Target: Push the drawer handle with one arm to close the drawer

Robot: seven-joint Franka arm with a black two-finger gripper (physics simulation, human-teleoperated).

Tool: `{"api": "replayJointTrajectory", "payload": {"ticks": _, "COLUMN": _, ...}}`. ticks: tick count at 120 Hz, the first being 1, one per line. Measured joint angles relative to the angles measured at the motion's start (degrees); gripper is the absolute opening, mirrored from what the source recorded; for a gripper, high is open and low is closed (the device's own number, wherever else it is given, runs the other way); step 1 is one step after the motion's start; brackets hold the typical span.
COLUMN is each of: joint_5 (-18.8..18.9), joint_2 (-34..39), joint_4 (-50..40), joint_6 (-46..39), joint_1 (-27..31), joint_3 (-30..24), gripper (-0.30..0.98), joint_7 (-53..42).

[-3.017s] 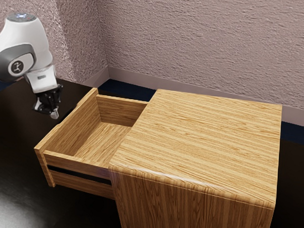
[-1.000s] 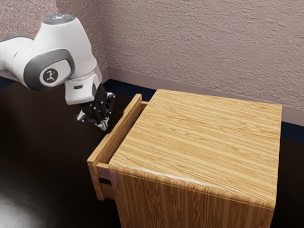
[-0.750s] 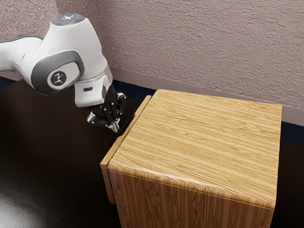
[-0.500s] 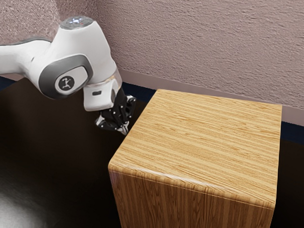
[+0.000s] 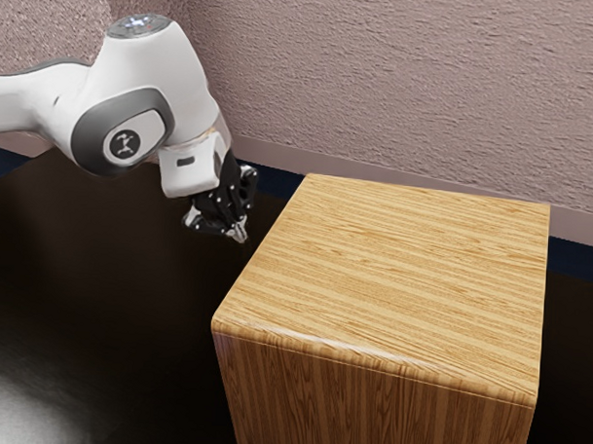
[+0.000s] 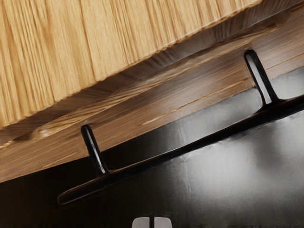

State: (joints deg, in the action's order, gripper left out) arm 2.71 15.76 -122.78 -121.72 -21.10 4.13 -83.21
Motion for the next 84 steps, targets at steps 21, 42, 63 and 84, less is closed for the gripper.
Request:
{"api": "replayJointTrajectory", "payload": {"ticks": 21, "joint_5": 0.8, "joint_2": -0.1, "joint_4": 7.0, "joint_6": 4.8, "joint_1": 4.0, "joint_3": 0.0, "gripper": -0.09, "joint_7": 5.0}}
{"api": "replayJointTrajectory", "payload": {"ticks": 42, "joint_5": 2.4, "joint_2": -3.7, "joint_4": 13.8, "joint_6": 11.5, "joint_1": 5.1, "joint_3": 0.0, "gripper": 0.16, "joint_7": 13.1}}
{"api": "replayJointTrajectory", "payload": {"ticks": 63, "joint_5": 3.0, "joint_2": -5.2, "joint_4": 19.3, "joint_6": 19.1, "joint_1": 5.6, "joint_3": 0.5, "gripper": 0.46, "joint_7": 22.3}}
{"api": "replayJointTrajectory", "payload": {"ticks": 84, "joint_5": 2.2, "joint_2": -5.3, "joint_4": 23.7, "joint_6": 26.4, "joint_1": 5.7, "joint_3": 1.3, "gripper": 0.58, "joint_7": 33.3}}
